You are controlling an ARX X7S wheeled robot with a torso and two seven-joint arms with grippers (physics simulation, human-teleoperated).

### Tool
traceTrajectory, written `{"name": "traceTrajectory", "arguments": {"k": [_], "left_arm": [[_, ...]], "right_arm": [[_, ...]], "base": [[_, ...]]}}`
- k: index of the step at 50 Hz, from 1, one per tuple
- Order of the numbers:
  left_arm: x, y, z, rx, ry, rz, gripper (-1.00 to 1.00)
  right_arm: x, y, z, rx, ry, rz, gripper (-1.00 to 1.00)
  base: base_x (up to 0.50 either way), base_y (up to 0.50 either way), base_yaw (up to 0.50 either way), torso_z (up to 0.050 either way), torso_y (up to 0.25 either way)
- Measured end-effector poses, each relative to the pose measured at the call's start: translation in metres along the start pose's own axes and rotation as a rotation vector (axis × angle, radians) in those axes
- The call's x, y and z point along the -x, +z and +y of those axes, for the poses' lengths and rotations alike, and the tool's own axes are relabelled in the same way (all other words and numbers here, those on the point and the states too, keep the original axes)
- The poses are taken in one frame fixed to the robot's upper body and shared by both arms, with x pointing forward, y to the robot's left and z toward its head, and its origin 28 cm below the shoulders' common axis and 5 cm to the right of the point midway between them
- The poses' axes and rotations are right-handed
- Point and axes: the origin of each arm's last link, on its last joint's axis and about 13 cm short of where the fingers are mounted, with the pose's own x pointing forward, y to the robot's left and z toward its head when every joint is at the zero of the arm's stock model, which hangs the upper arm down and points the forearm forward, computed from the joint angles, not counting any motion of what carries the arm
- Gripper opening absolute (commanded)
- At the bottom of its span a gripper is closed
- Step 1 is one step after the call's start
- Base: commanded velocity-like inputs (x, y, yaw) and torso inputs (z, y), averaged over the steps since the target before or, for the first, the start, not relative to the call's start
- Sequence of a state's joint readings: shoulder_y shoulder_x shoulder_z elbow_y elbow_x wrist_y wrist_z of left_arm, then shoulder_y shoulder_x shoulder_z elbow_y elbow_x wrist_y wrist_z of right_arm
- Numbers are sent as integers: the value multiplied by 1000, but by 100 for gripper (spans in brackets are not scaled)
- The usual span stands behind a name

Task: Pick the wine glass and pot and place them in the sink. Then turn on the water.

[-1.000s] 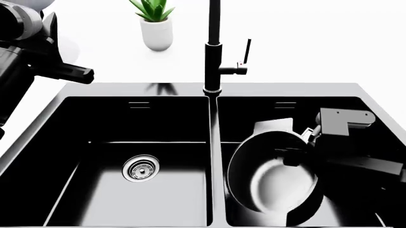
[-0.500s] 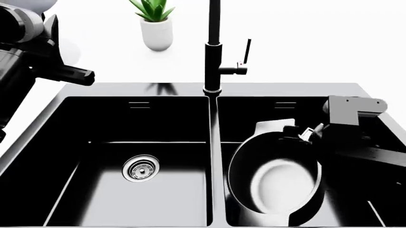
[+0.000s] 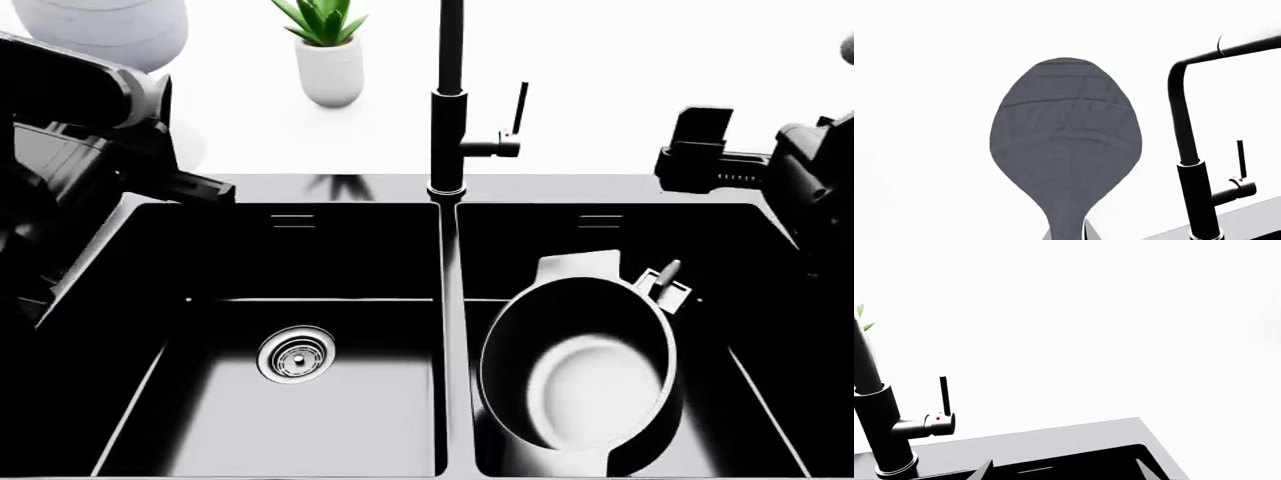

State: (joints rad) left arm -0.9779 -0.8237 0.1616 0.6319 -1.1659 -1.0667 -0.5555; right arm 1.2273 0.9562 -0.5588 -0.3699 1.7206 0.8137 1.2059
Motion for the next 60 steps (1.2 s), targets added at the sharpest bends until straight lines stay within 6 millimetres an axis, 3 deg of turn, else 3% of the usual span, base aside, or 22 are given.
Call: {"name": "traceTrajectory", "arguments": {"k": [21,49,60], "left_arm": [[-14,-19,-17,-33,-133,152,-100],[-24,-52,-35,-68,-234,299,-100],[-30,-78,-44,-54,-270,386,-100]], "right_arm": [[13,18,-3,11,-6,-90,100],[13,14,-6,2,-10,-87,100],[10,10,-6,-1,-9,-78,100]], "base": [[0,0,0,0,0],[0,0,0,0,0],[0,0,0,0,1]]}}
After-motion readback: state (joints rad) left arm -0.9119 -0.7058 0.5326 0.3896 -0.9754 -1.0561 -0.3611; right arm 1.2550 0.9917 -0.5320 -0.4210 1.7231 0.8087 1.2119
